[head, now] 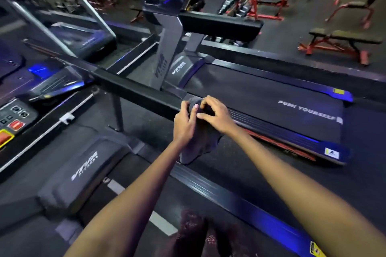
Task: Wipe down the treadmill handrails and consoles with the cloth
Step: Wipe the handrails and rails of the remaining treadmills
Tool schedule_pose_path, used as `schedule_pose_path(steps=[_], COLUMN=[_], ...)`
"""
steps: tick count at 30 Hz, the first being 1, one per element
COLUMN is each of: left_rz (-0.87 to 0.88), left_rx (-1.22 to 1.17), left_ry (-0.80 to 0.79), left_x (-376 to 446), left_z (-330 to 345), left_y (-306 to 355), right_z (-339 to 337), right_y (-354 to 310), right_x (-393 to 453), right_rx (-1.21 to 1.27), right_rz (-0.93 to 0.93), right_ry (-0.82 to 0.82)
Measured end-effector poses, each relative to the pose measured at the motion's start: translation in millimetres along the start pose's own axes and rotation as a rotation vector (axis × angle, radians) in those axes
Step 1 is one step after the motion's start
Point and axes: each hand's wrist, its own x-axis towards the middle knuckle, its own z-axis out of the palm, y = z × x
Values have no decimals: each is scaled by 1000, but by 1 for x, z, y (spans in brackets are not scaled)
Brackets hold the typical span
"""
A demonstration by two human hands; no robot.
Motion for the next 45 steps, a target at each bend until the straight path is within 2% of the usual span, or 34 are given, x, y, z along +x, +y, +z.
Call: schedule_pose_path(steps=[7,11,13,16,19,21,23,26,28,32,38,45], left_rz=[-128,-172,-147,-92,-10,-51,-172,-492,-608,-643,-672,-675], left_rx=[-165,-204,-77,302,334,384,411,324,250,324,363,551], left_ry=[84,133,167,302,406,422,389,312,316,381,481,432], left_x=[23,36,35,34,47,55,62,76,82,86,89,90], left_z=[2,7,14,16,8,9,15,26,31,41,50,53], left_y=[-2,-7,0,0,-7,-12,-16,-14,-10,-9,-10,-19], right_z=[16,30,29,25,22,23,28,35,36,35,43,57], right_y=[19,25,25,31,37,38,42,47,47,52,59,86], right_x=[21,29,35,49,60,64,65,68,64,58,97,76], right_rx=[-131,-129,-109,-53,-8,-27,-71,94,158,294,556,710], right_rz=[-81,-76,-52,-48,-83,-47,-32,4,36,62,250,291], right_ry=[-112,-42,-22,-73,-138,-195,-267,-339,-365,-339,-499,-451])
